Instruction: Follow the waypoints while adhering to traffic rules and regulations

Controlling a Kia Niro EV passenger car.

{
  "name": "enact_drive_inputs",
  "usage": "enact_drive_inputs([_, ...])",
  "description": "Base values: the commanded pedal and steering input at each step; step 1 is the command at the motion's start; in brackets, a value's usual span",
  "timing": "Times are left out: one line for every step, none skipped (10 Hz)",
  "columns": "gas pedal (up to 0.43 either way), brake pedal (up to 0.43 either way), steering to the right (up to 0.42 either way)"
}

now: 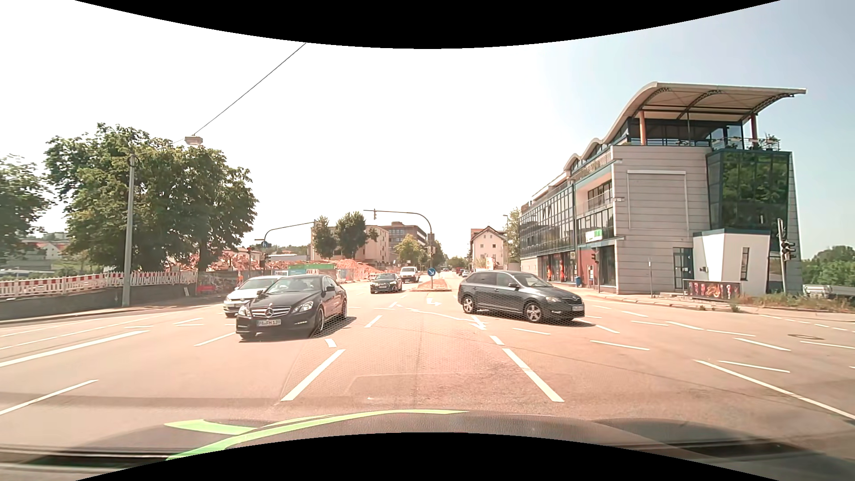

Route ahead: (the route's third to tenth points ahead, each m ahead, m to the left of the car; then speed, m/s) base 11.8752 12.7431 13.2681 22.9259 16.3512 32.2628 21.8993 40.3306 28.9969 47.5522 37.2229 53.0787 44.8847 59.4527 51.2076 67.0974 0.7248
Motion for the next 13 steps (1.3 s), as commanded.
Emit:
enact_drive_inputs([0.000,0.024,0.006])
enact_drive_inputs([0.000,0.000,0.006])
enact_drive_inputs([0.000,0.000,0.006])
enact_drive_inputs([0.000,0.000,0.006])
enact_drive_inputs([0.000,0.000,0.006])
enact_drive_inputs([0.000,0.000,0.006])
enact_drive_inputs([0.000,0.000,0.006])
enact_drive_inputs([0.000,0.000,0.006])
enact_drive_inputs([0.000,0.000,0.006])
enact_drive_inputs([0.000,0.000,0.006])
enact_drive_inputs([0.000,0.000,0.006])
enact_drive_inputs([0.000,0.000,0.006])
enact_drive_inputs([0.000,0.000,0.006])
